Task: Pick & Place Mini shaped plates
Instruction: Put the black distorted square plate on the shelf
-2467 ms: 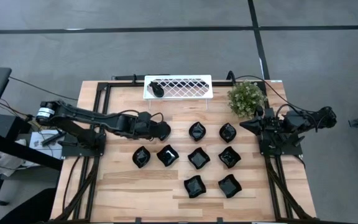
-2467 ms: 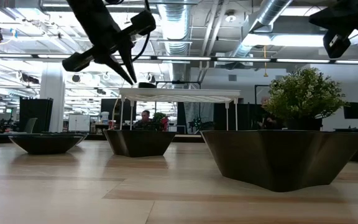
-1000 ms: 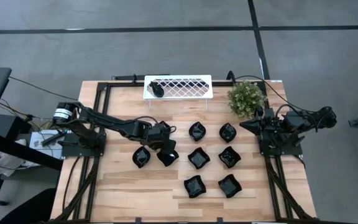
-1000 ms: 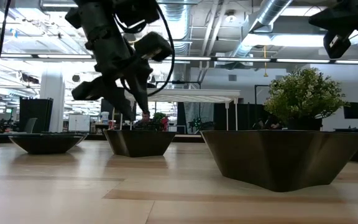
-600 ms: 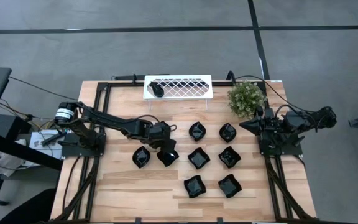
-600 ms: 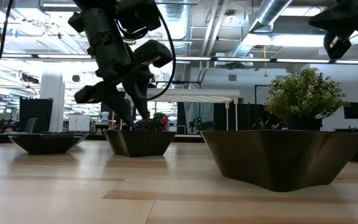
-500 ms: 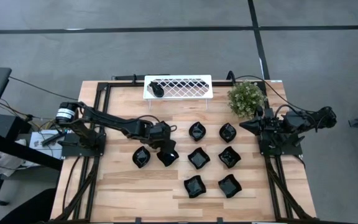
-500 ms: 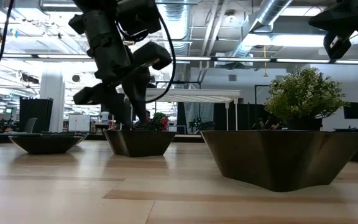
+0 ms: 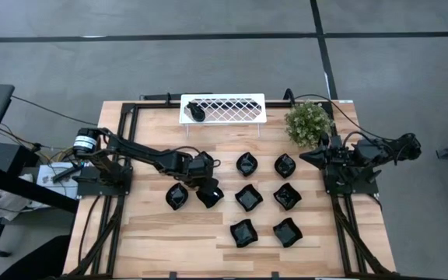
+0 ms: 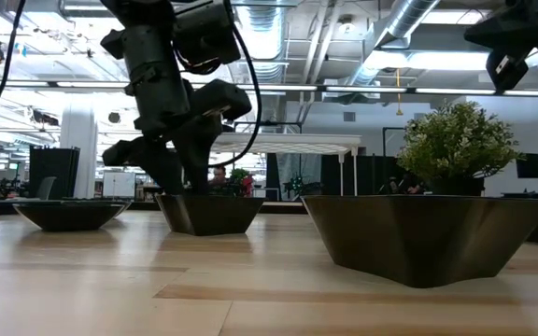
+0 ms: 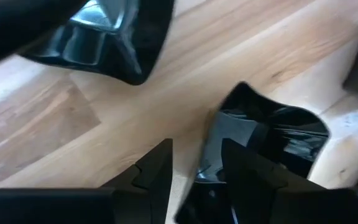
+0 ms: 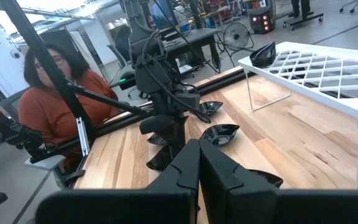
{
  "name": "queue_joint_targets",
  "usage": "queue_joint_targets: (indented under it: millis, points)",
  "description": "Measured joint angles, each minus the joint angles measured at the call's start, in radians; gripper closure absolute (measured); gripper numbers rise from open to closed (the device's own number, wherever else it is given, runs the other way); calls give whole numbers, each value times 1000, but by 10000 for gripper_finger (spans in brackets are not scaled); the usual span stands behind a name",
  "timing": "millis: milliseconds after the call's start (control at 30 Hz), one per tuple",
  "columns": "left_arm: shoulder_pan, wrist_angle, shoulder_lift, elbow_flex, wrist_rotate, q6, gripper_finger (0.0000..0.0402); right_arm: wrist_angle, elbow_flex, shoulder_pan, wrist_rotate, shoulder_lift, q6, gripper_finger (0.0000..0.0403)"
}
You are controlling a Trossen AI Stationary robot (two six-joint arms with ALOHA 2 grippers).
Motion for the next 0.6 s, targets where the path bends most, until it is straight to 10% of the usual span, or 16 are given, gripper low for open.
queue_joint_targets:
  millis: [600]
  points:
    - [-2,11,27,-16,23,18,299,-1,0,0,53,0,0,403]
